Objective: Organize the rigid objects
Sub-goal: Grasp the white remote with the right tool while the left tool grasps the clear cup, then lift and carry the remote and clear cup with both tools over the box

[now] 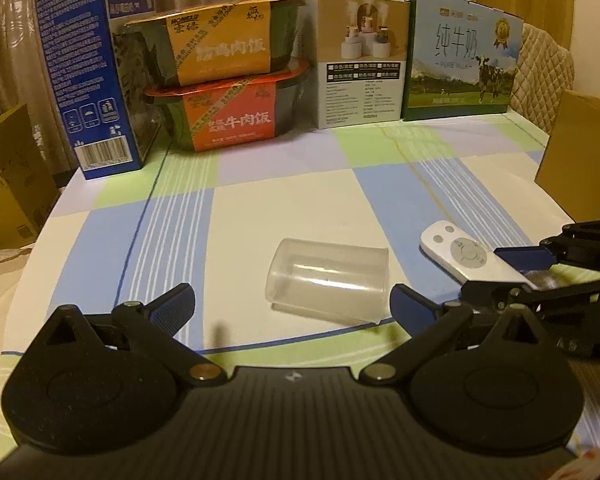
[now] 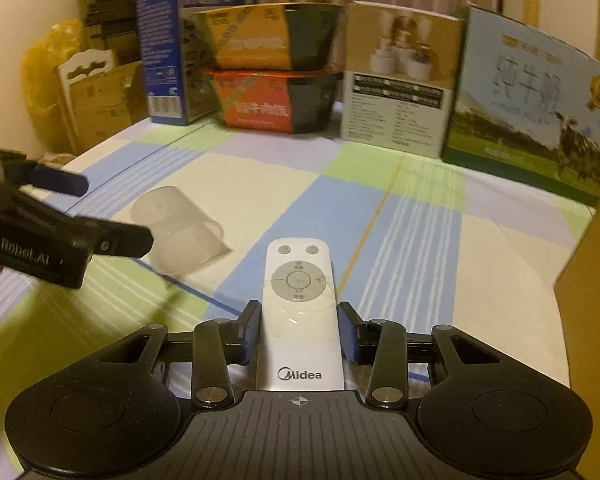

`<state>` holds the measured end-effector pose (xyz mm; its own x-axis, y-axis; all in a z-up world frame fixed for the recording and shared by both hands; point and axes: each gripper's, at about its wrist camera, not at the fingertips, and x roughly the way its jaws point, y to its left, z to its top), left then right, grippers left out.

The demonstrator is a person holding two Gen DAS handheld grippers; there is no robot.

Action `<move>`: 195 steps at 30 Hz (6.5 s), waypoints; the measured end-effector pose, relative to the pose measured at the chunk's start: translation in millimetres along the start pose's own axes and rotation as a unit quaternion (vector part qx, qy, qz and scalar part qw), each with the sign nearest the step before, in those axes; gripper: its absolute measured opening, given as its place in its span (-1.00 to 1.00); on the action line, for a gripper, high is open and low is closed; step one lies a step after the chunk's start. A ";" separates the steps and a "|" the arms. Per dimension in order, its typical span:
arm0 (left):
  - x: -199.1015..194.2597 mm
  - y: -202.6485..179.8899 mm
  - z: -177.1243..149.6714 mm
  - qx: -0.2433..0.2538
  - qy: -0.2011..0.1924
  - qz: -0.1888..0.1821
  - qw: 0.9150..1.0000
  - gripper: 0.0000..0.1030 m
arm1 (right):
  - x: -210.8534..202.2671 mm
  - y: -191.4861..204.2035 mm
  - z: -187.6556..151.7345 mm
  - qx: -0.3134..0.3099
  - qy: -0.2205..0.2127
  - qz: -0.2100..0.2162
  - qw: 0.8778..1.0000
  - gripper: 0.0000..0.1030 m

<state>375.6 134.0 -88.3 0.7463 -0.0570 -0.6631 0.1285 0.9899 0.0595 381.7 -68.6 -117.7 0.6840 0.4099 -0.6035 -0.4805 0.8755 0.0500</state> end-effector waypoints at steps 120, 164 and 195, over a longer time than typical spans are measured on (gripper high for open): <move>-240.2 -121.8 -83.4 -0.118 0.017 0.000 0.993 0.32 | -265.9 42.2 -95.4 0.136 -0.027 -0.040 0.990 -0.27; -316.8 -211.4 -68.7 -0.042 -0.022 -0.056 0.997 0.32 | -407.2 9.3 -118.7 0.185 -0.096 -0.092 0.974 -0.27; -280.1 -289.2 -16.1 0.010 -0.029 -0.133 0.991 0.32 | -440.0 -91.7 -114.0 0.202 -0.117 -0.163 0.958 -0.27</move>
<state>118.9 -134.3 68.2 0.7208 -0.3236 -0.6129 0.3378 0.9362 -0.0970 62.3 -358.4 52.5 0.8892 0.1019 -0.4461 -0.0003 0.9750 0.2221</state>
